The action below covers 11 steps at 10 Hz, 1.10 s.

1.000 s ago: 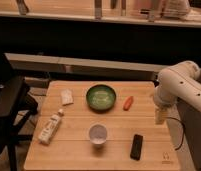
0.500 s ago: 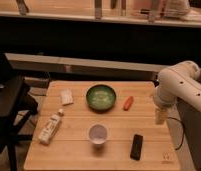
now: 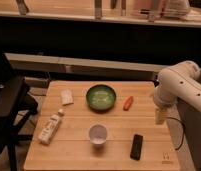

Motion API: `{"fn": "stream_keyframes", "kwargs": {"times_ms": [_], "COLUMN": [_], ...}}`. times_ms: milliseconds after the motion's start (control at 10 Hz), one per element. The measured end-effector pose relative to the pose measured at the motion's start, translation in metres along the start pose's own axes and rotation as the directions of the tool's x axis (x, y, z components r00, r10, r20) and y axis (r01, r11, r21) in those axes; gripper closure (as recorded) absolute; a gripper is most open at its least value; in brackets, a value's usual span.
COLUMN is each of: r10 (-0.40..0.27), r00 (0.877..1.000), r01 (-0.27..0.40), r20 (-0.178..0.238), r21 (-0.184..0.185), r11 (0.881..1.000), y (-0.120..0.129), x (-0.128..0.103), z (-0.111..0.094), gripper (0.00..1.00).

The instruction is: Push the eraser across the table

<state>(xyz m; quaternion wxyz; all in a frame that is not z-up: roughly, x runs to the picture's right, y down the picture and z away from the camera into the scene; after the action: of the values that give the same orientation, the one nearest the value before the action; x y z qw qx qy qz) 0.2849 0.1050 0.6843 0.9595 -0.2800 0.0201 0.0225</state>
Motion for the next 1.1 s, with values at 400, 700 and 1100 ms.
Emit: {"fn": "stream_keyframes", "kwargs": {"times_ms": [400, 700, 1100], "r10": [0.0, 0.004, -0.002], "r00": [1.0, 1.0, 1.0], "r01": [0.0, -0.004, 0.002], "r20": [-0.002, -0.004, 0.004], "r21": [-0.017, -0.037, -0.04], "r11": [1.0, 0.999, 0.999], "y": [0.017, 0.038, 0.048], "x": [0.0, 0.001, 0.002], "z": [0.014, 0.034, 0.041], "gripper": [0.2, 0.2, 0.2]}}
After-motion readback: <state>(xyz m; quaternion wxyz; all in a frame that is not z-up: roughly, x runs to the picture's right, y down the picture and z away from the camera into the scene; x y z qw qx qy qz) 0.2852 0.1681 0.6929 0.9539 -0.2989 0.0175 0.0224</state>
